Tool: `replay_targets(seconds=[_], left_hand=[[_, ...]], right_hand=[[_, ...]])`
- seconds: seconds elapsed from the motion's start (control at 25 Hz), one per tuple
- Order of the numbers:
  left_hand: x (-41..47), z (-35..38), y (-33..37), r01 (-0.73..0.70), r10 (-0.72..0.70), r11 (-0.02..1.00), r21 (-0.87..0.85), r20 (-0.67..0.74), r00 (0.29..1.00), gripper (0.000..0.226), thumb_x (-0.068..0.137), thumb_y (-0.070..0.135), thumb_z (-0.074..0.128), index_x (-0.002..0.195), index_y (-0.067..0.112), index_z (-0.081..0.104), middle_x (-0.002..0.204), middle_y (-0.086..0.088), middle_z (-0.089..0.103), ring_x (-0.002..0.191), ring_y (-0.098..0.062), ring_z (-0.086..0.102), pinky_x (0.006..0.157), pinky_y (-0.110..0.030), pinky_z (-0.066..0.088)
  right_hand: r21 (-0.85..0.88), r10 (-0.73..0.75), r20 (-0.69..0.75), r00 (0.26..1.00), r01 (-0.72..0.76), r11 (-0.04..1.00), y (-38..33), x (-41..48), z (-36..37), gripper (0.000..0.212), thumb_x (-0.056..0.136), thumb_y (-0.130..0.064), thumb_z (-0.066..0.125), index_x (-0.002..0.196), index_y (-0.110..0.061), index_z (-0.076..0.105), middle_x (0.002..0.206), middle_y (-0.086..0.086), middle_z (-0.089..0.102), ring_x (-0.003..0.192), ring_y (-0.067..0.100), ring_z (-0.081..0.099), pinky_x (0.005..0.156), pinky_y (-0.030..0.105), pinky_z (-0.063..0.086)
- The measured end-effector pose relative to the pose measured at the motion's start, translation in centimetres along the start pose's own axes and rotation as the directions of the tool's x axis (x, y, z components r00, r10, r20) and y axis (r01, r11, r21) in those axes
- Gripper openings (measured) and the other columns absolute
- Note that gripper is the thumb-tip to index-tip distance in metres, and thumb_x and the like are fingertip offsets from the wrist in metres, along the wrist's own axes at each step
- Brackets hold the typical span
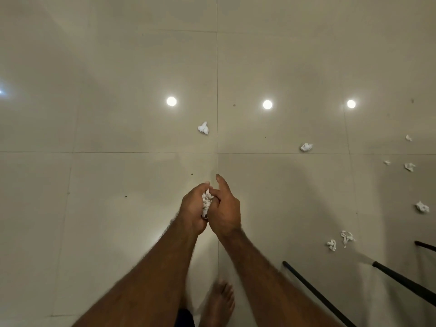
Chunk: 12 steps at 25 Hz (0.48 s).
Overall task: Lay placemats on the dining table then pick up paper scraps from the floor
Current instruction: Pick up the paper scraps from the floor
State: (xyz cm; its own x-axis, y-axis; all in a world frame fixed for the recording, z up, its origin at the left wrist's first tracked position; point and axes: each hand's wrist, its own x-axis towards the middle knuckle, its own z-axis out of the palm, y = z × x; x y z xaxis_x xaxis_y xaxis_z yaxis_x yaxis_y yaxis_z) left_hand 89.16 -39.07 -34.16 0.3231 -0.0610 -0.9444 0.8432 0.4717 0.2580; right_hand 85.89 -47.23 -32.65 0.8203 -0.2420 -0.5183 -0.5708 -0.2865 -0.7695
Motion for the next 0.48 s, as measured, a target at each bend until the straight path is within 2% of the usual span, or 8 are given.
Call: replay_targets(seconds=[0.08,0.16,0.24,0.32,0.4,0.48], left_hand=[[0.4,0.0,0.9,-0.016,0.019,0.998,0.062,-0.040,0.999,0.023,0.090,0.028,0.069,0.102,0.008,0.069,0.087,-0.009,0.073,0.074,-0.023,0.072,0.067,-0.033,0.055],[0.8,0.2,2.0,-0.049,0.052,0.997,0.056,-0.051,0.997,0.022,0.092,0.021,0.070,0.107,0.005,0.068,0.091,-0.016,0.074,0.073,-0.027,0.072,0.064,-0.034,0.054],[2.0,0.1,3.4,-0.087,0.094,0.994,0.070,-0.104,0.990,0.015,0.092,0.015,0.070,0.102,0.003,0.068,0.086,-0.016,0.073,0.068,-0.026,0.072,0.063,-0.034,0.054],[3.5,0.0,5.1,-0.117,0.142,0.980,0.161,-0.154,0.978,0.010,0.091,0.012,0.071,0.096,0.005,0.069,0.081,-0.014,0.072,0.067,-0.027,0.071,0.066,-0.039,0.058],[4.7,-0.1,6.8,-0.140,0.194,0.948,0.284,-0.170,0.966,0.010,0.089,0.013,0.072,0.092,0.005,0.068,0.077,-0.015,0.070,0.063,-0.029,0.068,0.065,-0.042,0.060],[6.0,-0.4,8.4,-0.198,0.279,0.905,0.376,-0.177,0.944,0.011,0.090,0.013,0.071,0.084,0.006,0.064,0.066,-0.011,0.065,0.051,-0.024,0.060,0.054,-0.034,0.056]], right_hand=[[0.008,0.004,0.005,1.000,-0.004,1.000,-0.6,0.9,-0.1,0.063,0.086,-0.008,0.048,0.144,-0.032,0.045,0.111,0.000,0.072,0.099,0.008,0.066,0.091,0.025,0.053],[-0.054,0.013,-0.022,1.000,-0.014,0.998,-1.2,2.3,0.1,0.061,0.085,-0.014,0.057,0.141,-0.034,0.048,0.101,-0.007,0.072,0.100,0.006,0.060,0.090,0.024,0.049],[-0.075,0.007,-0.037,0.999,-0.010,0.997,-1.8,4.0,0.5,0.060,0.084,-0.021,0.064,0.140,-0.034,0.049,0.090,-0.015,0.070,0.102,0.006,0.056,0.088,0.024,0.045],[-0.060,0.004,-0.026,1.000,-0.005,0.998,-1.9,6.2,1.1,0.058,0.082,-0.024,0.064,0.137,-0.033,0.050,0.085,-0.018,0.067,0.100,0.007,0.058,0.088,0.026,0.047],[-0.160,-0.049,-0.044,0.998,0.041,0.986,-1.8,8.5,1.5,0.050,0.081,-0.022,0.057,0.131,-0.029,0.056,0.088,-0.017,0.067,0.099,0.010,0.060,0.090,0.033,0.051],[-0.352,-0.134,-0.012,0.991,0.121,0.928,-1.6,11.6,1.7,0.044,0.083,-0.018,0.053,0.126,-0.023,0.061,0.102,-0.011,0.069,0.104,0.017,0.061,0.093,0.038,0.051]])
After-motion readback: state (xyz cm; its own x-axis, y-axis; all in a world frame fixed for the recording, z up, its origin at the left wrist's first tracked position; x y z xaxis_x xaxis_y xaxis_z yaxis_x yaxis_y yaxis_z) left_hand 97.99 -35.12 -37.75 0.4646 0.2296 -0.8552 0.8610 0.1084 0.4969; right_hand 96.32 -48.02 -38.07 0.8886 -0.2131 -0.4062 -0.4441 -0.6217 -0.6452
